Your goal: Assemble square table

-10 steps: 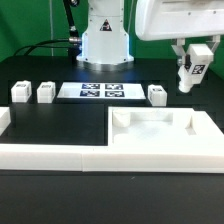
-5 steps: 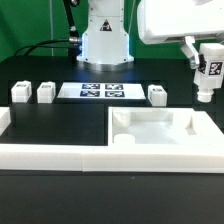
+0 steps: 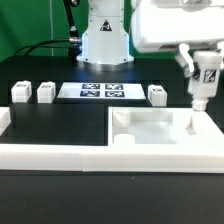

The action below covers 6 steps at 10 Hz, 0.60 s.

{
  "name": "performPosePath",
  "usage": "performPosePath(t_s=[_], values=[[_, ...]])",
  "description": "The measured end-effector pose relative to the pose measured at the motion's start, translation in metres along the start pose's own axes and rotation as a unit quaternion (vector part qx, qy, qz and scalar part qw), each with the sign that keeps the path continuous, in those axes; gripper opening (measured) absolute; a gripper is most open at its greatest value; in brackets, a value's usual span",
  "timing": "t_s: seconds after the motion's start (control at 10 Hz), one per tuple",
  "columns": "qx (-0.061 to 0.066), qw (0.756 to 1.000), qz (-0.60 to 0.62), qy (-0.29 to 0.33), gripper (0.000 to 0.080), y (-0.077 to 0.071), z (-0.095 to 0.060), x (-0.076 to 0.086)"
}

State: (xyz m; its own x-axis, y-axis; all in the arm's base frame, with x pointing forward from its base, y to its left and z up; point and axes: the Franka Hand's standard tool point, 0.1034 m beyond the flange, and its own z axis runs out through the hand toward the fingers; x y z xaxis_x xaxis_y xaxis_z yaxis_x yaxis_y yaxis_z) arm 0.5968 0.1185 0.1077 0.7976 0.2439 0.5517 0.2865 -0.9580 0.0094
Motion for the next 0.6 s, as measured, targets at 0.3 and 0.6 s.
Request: performPosePath(t_s=[0.3, 0.6], values=[[0.007, 1.0, -0.002, -0.014, 0.0288, -0.001, 0.018, 0.02], [0.012, 1.0, -0.003, -0.021, 0.0288, -0.009, 0.028, 0.01]])
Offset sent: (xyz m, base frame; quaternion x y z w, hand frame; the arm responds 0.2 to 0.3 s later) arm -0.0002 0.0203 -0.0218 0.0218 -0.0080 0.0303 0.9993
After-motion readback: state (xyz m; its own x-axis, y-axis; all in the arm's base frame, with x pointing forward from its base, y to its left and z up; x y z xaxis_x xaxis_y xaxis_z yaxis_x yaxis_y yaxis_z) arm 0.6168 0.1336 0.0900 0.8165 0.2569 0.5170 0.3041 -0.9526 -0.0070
